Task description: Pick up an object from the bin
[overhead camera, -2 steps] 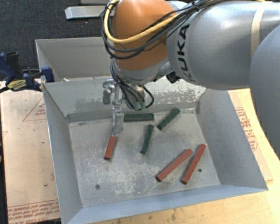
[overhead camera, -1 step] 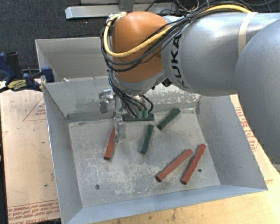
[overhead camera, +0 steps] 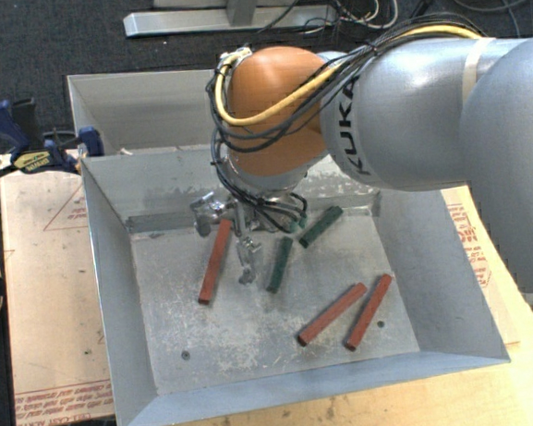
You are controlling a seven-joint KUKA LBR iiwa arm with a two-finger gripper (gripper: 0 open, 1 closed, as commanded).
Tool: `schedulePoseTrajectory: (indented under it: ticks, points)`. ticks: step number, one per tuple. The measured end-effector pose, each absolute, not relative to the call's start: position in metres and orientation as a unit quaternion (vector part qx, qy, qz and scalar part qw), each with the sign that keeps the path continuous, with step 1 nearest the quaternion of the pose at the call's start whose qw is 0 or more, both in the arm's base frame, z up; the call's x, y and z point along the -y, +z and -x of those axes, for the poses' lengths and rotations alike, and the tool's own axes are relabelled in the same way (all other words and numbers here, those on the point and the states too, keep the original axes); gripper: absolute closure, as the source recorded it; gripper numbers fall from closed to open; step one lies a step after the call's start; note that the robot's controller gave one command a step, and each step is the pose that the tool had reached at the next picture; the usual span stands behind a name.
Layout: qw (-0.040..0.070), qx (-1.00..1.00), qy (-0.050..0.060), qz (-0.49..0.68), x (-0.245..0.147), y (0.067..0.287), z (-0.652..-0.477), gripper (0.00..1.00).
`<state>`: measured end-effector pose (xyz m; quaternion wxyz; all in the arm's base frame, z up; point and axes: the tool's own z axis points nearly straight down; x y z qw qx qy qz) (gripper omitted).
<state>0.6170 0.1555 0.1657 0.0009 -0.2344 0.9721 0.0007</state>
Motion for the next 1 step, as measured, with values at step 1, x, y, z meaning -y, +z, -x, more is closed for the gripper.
schedulePoseTrajectory:
  ticks: [1]
  points:
    - [0.001,-0.961,0.000,0.277,-0.1530,0.1536,-0.6190,0.00]
